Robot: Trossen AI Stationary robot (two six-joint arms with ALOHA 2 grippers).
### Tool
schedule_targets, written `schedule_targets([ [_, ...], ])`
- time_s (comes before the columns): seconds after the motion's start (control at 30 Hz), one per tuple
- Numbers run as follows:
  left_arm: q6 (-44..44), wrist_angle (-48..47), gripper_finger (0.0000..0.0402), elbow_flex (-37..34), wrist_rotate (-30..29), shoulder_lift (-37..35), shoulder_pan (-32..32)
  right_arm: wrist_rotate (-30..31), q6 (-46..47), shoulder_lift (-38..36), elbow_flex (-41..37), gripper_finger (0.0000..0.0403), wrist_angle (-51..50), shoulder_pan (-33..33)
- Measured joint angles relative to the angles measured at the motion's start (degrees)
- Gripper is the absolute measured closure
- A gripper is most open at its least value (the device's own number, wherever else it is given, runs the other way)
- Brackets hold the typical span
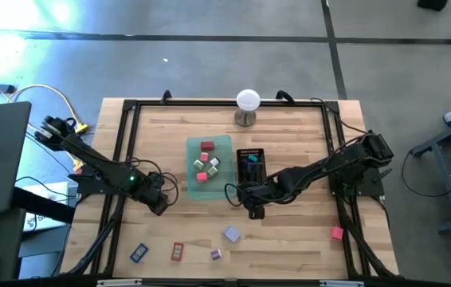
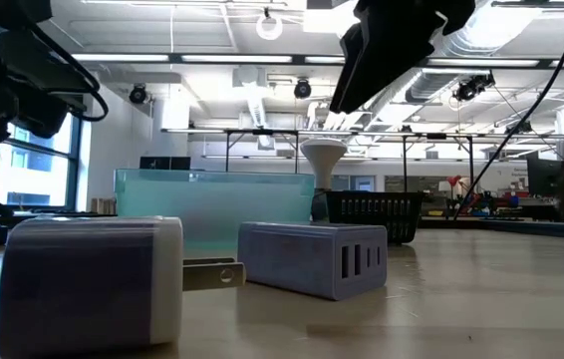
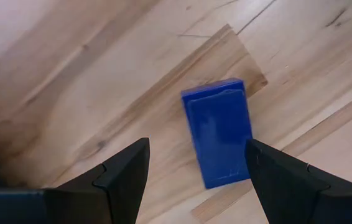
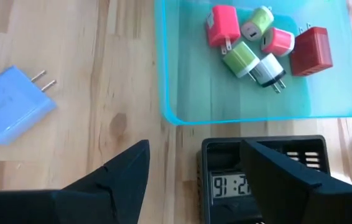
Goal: Pick & Place Office items
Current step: Put the violet digital clock into the black bin
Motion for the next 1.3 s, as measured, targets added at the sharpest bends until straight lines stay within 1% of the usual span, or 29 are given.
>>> schedule_targets([
  [0.4, -1.5, 8.7, 0.0147, -3.2, -0.4, 0.0, 0.0, 0.0, -0.3, 0.0, 0.0, 0.0163, 1.1, 0.0],
  [0.6, -3.4, 9.1, 0.0147, -3.7, -0.5, 0.5, 0.0, 0.0, -0.3, 0.0, 0.0, 0.0163, 1.1, 0.0],
  [0.8, -3.9, 8.9, 0.0147, -3.6, -0.4, 5.1, 0.0, 0.0, -0.3, 0.0, 0.0, 0.0163, 1.1, 0.0],
  [0.97, -3.9, 8.4, 0.0149, -3.6, 1.7, 9.0, 0.0, 0.0, -0.3, 0.0, 0.0, 0.0163, 1.1, 0.0],
  [1.07, -3.9, 8.3, 0.0165, -3.6, 2.2, 9.2, 0.0, 0.0, -0.3, 0.0, 0.0, 0.0163, 1.3, 0.0],
  [1.13, -3.8, 8.2, 0.0187, -3.6, 2.4, 9.1, 0.0, -0.3, -0.3, 0.0, 0.0, 0.0163, 2.3, 0.0],
  [1.2, -2.9, 8.1, 0.0216, -3.7, 2.2, 9.0, 0.0, -2.6, -0.2, 0.0, 0.0, 0.0163, 4.0, 0.0],
  [1.3, -2.3, 7.7, 0.0259, -3.6, 2.1, 8.8, 0.0, -7.6, -0.6, 0.0, 0.0, 0.0163, 6.0, 0.0],
])
